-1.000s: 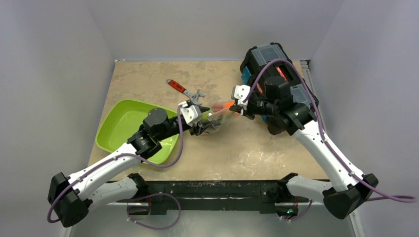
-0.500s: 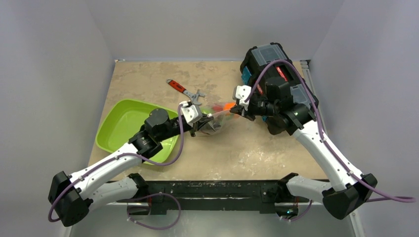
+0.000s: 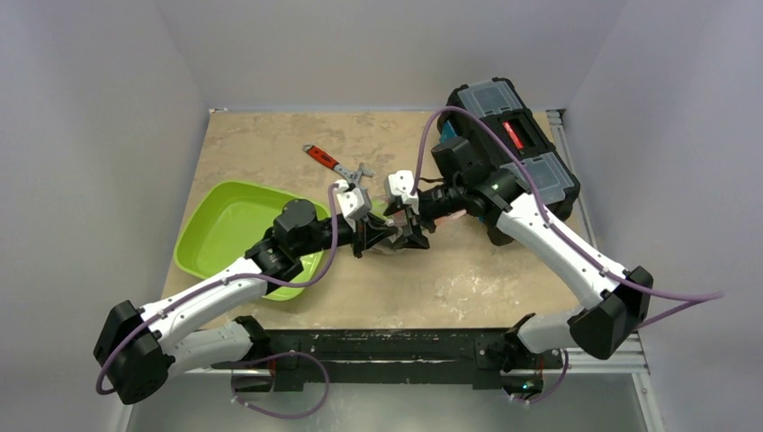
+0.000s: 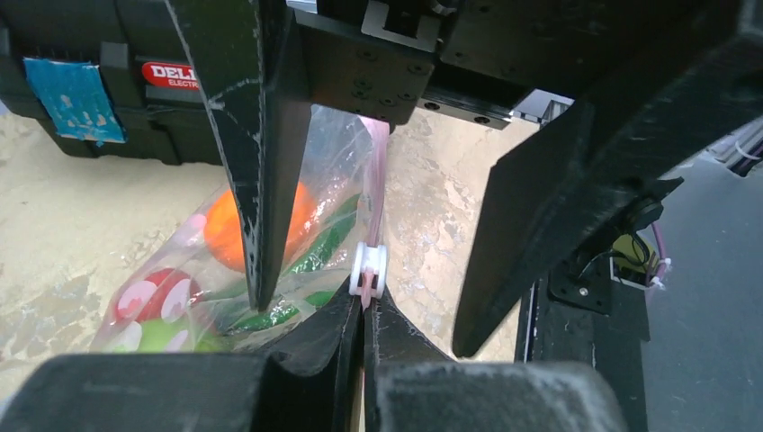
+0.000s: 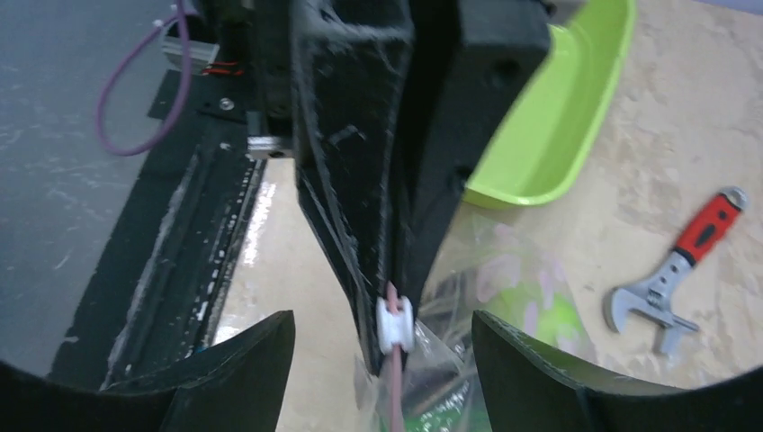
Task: Open the zip-top bag and remove the fake food
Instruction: Unzip the zipper food storage bag at the center of the board.
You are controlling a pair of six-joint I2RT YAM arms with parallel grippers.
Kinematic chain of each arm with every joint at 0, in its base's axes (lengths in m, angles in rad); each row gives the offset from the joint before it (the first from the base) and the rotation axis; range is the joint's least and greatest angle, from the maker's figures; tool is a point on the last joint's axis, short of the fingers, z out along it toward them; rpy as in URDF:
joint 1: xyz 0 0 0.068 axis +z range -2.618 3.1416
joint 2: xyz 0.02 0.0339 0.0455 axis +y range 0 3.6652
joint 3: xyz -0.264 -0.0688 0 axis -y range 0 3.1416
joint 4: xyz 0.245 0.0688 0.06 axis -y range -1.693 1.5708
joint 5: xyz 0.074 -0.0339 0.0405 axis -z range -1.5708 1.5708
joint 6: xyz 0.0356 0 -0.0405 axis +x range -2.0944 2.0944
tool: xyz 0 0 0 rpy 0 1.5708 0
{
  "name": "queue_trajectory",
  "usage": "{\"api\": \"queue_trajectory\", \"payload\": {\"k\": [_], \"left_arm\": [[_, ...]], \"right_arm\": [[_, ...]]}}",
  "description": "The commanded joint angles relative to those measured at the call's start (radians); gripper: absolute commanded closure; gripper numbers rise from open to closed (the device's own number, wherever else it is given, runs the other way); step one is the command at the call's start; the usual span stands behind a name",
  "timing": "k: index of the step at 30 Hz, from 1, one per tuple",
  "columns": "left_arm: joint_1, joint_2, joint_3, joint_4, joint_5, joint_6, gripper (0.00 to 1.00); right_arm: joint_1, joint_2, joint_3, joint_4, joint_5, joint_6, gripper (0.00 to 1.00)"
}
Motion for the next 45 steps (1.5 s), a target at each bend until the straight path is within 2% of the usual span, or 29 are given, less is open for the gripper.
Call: {"api": "queue_trajectory", "payload": {"k": [1,8,15,23,38,41,45], "left_arm": [[0.002,-0.005,-0.016,0.098,0.045,-0.056,1.0],[0.003,-0.007,-0.034,0.099,0.046,-0.058,1.0],[0.003,-0.01,-0.037,0.098,0.045,-0.056,1.0],[0.003,-0.011,-0.04,0.085,0.04,-0.047,1.0],[0.003,-0.006,-0.035,0.072,0.047,-0.047,1.0],[0.003,-0.006,-0.035,0.072,0.047,-0.047,1.0],[0.003,-0.007,-0.035,0.069,0.046,-0.044,1.0]], "right_arm": [[0.022,0.02,0.094,-0.074,-0.077,-0.029,0.32],[0.021,0.004,0.102,-0.083,-0.078,-0.025,0.52],[0.006,-0.001,0.083,-0.069,-0.068,-0.008,0.63],[-0.007,-0.003,0.092,-0.081,-0.098,-0.008,0.71],[-0.012,-0.006,0.091,-0.075,-0.142,0.017,0.72],[-0.015,-0.009,0.09,-0.075,-0.138,0.018,0.78],[-0.022,-0.014,0.087,-0.076,-0.139,0.018,0.92]]}}
